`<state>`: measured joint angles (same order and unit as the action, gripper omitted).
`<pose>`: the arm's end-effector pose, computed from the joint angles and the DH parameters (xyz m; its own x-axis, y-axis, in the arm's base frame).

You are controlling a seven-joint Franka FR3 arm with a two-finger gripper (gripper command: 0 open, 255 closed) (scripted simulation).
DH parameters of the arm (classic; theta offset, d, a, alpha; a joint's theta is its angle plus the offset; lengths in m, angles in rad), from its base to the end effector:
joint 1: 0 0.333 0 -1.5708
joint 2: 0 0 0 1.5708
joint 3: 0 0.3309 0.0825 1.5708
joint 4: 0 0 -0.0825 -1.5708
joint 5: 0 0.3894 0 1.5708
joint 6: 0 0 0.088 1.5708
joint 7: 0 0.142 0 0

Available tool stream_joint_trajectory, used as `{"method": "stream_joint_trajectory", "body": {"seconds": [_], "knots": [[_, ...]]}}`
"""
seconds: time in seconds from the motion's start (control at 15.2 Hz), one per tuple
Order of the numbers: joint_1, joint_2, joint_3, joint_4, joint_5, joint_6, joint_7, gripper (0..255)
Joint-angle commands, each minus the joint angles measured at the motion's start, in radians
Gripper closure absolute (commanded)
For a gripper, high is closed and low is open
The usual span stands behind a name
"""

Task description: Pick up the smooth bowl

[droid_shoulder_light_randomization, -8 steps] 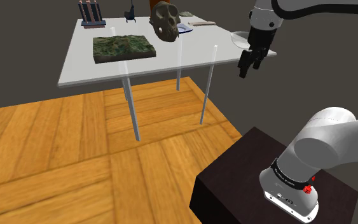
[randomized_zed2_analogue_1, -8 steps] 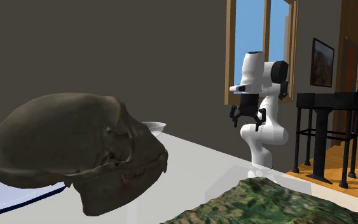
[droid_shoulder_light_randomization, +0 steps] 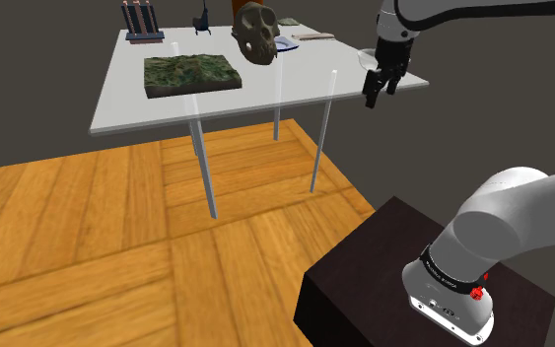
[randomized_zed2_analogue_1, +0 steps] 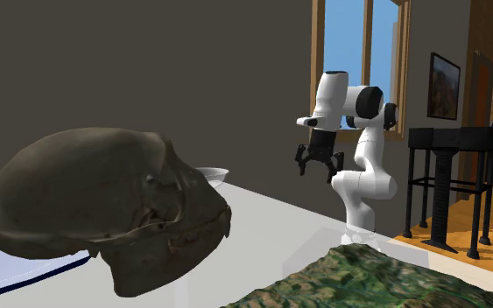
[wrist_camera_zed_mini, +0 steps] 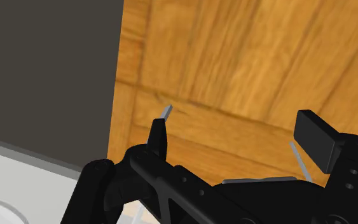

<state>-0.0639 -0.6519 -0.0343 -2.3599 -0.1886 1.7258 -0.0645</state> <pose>0.3487 -0.0600 0.5357 1.0000 0.0011 0.0047 0.0003 -0.9861 0.1659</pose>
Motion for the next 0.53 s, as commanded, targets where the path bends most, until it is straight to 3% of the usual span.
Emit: {"method": "stream_joint_trajectory", "body": {"seconds": [0.0,0.46], "knots": [[-0.016,0.053,-0.012,0.022,-0.037,0.037,-0.011,0],[-0.068,0.262,-0.051,0.174,-0.148,0.123,-0.047,0]]}}
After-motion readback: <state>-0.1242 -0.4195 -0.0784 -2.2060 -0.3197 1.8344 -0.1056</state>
